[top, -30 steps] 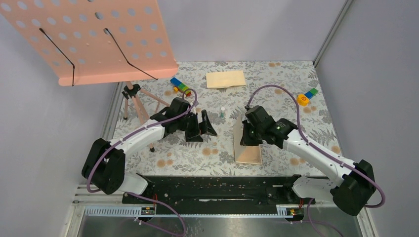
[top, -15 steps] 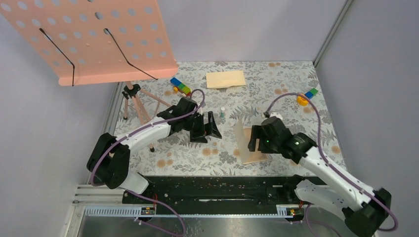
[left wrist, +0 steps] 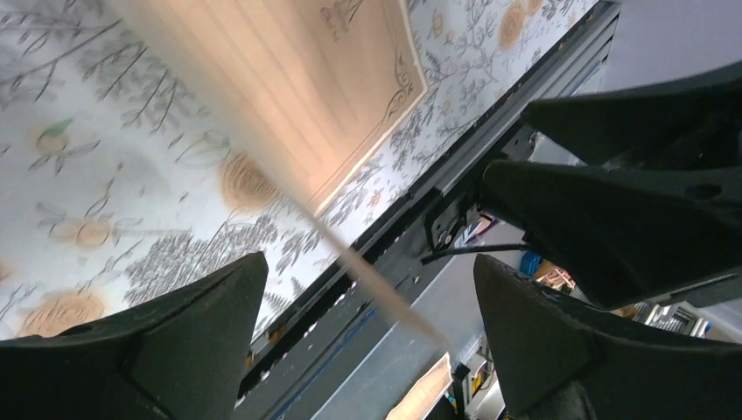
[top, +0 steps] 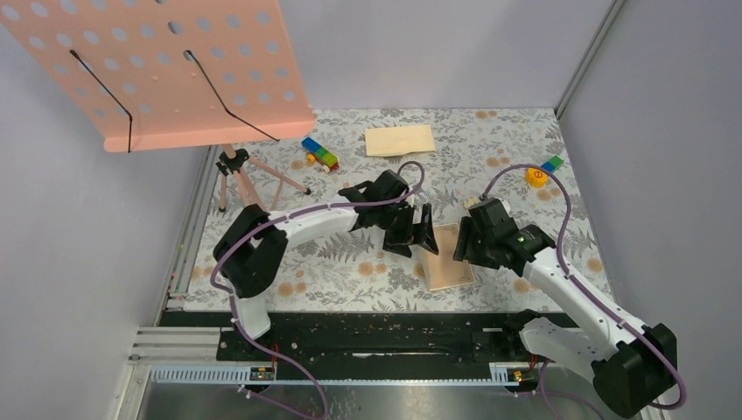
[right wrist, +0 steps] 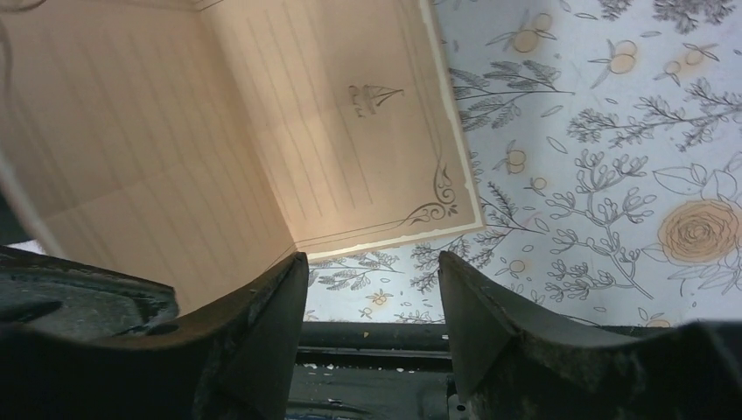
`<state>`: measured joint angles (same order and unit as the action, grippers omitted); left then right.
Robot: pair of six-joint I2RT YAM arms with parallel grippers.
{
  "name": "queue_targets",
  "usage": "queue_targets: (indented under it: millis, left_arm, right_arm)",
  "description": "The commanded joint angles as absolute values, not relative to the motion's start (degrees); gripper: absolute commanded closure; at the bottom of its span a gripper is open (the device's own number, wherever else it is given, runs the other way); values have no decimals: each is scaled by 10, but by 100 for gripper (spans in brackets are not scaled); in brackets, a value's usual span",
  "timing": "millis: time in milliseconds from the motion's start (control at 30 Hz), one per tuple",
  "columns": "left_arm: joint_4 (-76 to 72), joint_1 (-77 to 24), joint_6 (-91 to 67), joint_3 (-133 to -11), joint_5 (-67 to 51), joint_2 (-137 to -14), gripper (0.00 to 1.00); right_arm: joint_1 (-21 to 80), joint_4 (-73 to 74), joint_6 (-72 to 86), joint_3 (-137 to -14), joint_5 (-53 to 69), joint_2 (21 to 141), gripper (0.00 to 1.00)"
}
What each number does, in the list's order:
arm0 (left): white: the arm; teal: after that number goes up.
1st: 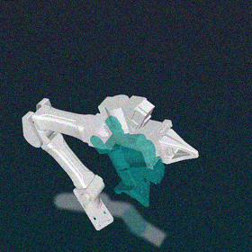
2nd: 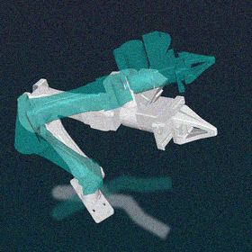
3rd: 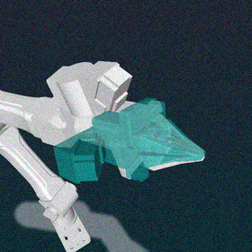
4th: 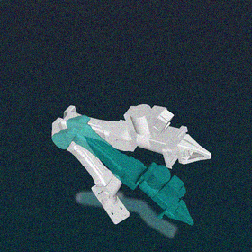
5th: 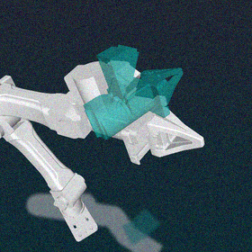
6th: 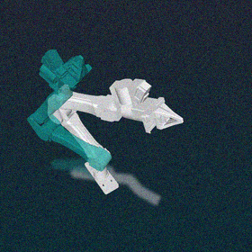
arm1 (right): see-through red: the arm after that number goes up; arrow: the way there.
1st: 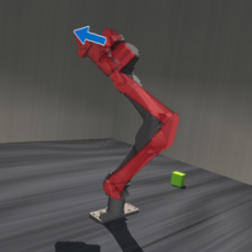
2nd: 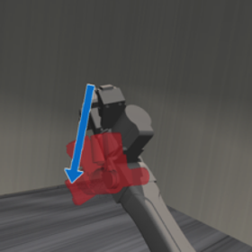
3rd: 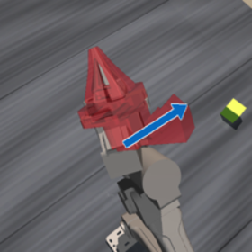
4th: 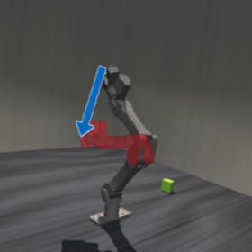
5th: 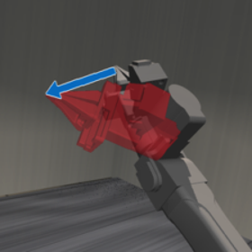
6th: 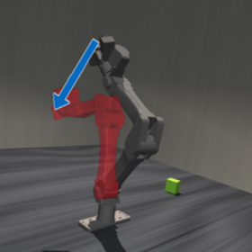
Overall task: Place the letter into the envelope and seal it
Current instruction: Fold the letter at the center of the board.
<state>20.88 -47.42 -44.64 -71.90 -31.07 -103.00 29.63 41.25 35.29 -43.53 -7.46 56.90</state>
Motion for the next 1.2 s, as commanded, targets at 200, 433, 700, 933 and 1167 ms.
queue_targets:
  millis: [200, 433, 700, 933, 1167]
  left_arm:
    - [170, -495, -502, -867, -330, -1154, 12]
    - [181, -507, -506, -922, -323, -1196, 12]
    - [171, -502, -512, -940, -302, -1279, 12]
    - [158, -503, -515, -914, -299, -1291, 12]
    - [104, -506, -535, -749, -238, -1166, 13]
  right_arm:
    - [115, 418, 357, -377, 25, 484, 58]
    - [97, 415, 374, -354, 47, 491, 91]
    - [97, 432, 387, -372, 6, 479, 100]
    - [97, 429, 423, -338, 28, 446, 100]
    - [97, 358, 450, -270, 117, 487, 100]
